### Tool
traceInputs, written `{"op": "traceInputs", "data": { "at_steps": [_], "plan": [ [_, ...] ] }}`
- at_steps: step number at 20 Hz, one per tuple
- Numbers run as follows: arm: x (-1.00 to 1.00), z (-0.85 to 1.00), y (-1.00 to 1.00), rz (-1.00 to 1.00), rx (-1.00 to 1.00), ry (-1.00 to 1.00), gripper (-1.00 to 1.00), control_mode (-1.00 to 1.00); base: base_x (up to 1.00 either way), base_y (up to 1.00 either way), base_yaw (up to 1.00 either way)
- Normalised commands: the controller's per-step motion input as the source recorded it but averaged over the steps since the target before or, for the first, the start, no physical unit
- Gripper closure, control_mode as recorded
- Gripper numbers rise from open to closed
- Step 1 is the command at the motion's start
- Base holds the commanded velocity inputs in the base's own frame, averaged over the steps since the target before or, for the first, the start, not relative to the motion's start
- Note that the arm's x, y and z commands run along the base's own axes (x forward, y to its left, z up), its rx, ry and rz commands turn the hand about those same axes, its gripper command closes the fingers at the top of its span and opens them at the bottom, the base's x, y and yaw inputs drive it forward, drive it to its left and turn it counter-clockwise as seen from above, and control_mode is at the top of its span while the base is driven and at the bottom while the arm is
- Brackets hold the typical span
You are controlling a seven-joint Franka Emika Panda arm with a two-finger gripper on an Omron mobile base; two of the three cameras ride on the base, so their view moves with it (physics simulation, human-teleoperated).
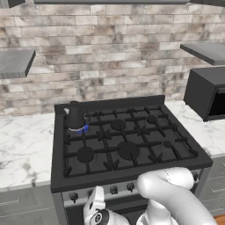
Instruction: The kettle is done boiling. Turn off the stove, then wait for 300 timesteps before moving the kettle to the dining table.
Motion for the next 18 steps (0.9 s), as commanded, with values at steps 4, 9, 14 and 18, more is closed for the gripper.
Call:
{"op": "traceInputs", "data": {
  "at_steps": [4, 9, 14, 18],
  "plan": [
    [-0.06, 0.00, -0.13, 0.00, 0.35, -0.03, 1.00, -1.00, 0.00, 0.00, 0.00],
    [-0.04, 0.00, -0.13, 0.00, 0.40, -0.03, 1.00, -1.00, 0.00, 0.00, 0.00],
    [-0.02, 0.00, -0.09, 0.00, 0.44, 0.00, 1.00, -1.00, 0.00, 0.00, 0.00],
    [0.00, 0.00, -0.09, -0.01, 0.46, 0.00, 1.00, -1.00, 0.00, 0.00, 0.00]
  ]
}}
